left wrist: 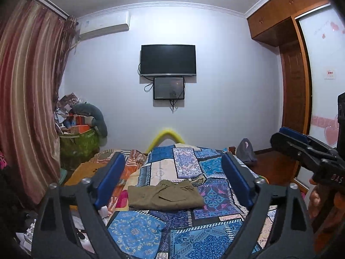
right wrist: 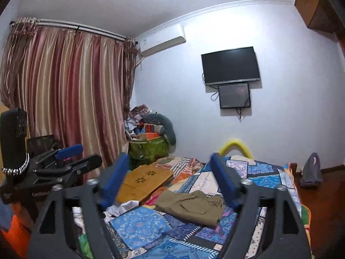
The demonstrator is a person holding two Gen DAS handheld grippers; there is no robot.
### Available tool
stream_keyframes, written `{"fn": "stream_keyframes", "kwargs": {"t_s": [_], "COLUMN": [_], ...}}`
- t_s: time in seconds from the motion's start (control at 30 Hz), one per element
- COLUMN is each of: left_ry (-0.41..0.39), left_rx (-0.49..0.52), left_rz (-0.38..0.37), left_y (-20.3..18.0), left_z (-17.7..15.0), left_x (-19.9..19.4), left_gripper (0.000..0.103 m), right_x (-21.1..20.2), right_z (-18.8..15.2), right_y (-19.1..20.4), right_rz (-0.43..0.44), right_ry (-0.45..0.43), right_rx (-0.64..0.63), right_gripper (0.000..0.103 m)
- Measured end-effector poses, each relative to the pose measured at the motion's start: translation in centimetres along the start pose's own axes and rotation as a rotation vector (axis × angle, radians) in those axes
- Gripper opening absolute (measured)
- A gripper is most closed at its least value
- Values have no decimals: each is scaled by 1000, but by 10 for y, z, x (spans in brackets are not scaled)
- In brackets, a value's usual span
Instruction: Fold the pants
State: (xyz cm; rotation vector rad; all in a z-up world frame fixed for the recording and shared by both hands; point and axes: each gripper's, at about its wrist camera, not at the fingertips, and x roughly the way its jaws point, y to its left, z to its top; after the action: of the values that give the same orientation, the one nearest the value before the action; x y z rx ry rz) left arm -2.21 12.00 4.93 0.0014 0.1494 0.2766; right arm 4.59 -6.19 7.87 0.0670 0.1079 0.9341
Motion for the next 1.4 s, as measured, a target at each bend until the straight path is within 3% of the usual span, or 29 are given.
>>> {"fn": "stream_keyframes", "kwargs": {"t_s": [0.17,0.27,1.4], "left_ry": [5,-2,28], "left_rx": [-9,-6,-4], "left_rz": [7,29,-7], "left_y": [3,1,-8], "left_z": [-5,-8,-22], "left_x": [-3,-4,1], "left_gripper": [103,103,103], "right_x": [-6,-9,-15], "right_z": [-1,-4,-13], "right_y": [3,5,3], "right_rz": [-42,-35,-78], "right_ry": [-10,8,48], "right_rx": [-3,-11,-11], "right_gripper": [103,103,103]}}
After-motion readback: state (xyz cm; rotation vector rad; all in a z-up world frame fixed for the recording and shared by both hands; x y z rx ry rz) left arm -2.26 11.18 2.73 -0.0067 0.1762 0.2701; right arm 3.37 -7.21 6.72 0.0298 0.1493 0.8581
